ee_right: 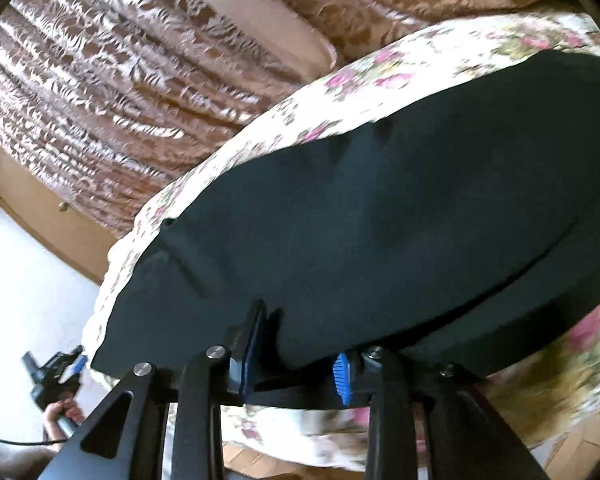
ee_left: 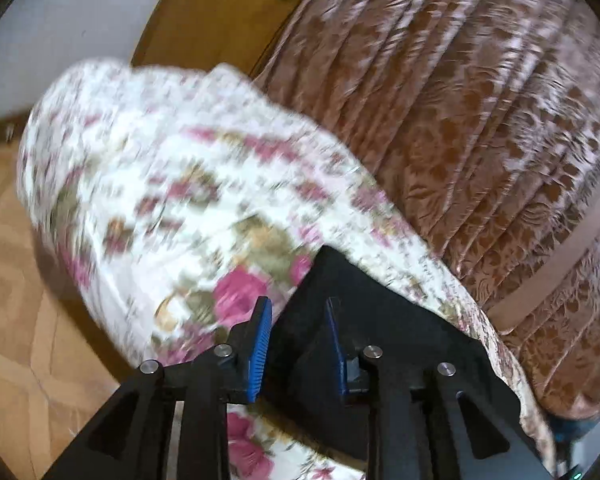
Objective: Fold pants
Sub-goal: 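Lower the pants onto the bed and open both grippers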
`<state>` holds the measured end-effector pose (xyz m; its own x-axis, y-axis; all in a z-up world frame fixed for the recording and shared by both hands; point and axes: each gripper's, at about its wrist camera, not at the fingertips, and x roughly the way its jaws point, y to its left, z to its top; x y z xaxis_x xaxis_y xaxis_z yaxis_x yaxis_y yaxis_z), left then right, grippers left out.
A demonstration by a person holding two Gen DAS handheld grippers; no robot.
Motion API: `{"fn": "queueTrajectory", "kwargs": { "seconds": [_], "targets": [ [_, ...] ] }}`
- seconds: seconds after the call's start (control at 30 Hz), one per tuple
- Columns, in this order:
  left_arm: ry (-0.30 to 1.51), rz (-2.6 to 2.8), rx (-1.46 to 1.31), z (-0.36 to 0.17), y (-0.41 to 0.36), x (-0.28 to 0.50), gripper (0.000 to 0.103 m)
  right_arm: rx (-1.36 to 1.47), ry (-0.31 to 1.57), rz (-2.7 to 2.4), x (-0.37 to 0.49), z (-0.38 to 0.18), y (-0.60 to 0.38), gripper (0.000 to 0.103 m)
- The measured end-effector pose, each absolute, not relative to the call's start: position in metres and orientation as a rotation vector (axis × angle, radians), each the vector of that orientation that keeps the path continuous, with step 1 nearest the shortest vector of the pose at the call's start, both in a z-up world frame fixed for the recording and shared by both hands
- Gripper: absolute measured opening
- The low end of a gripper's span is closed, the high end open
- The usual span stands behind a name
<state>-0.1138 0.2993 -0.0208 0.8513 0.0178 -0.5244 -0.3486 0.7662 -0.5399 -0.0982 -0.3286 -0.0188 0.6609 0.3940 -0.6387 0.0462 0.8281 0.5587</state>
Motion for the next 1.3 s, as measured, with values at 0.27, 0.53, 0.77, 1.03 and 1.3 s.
{"fn": "queueTrajectory", "kwargs": {
  "seconds": [0.27,0.53,0.77,1.03,1.3],
  "targets": [
    [0.537,-0.047,-0.420,0.006,0.202,-0.074,0.046,0.647,0.749,-0.021,-0.103,-0.017,-0.398,0.034],
    [0.700,-0.263,-0.328,-0.008,0.105,-0.001,0.048,0.822,0.643,-0.250,-0.106,-0.025,-0.490,0.034],
    [0.741,-0.204,-0.318,-0.048,0.092,0.029,0.049,0.973,0.566,-0.328,-0.084,-0.033,-0.547,0.026],
    [0.690,-0.241,-0.300,-0.052,0.093,0.025,0.052,0.829,0.548,-0.323,-0.075,-0.009,-0.542,0.007],
    [0.674,-0.262,-0.312,-0.053,0.095,0.022,0.053,0.742,0.571,-0.387,-0.125,-0.003,-0.537,0.007]
  ]
}}
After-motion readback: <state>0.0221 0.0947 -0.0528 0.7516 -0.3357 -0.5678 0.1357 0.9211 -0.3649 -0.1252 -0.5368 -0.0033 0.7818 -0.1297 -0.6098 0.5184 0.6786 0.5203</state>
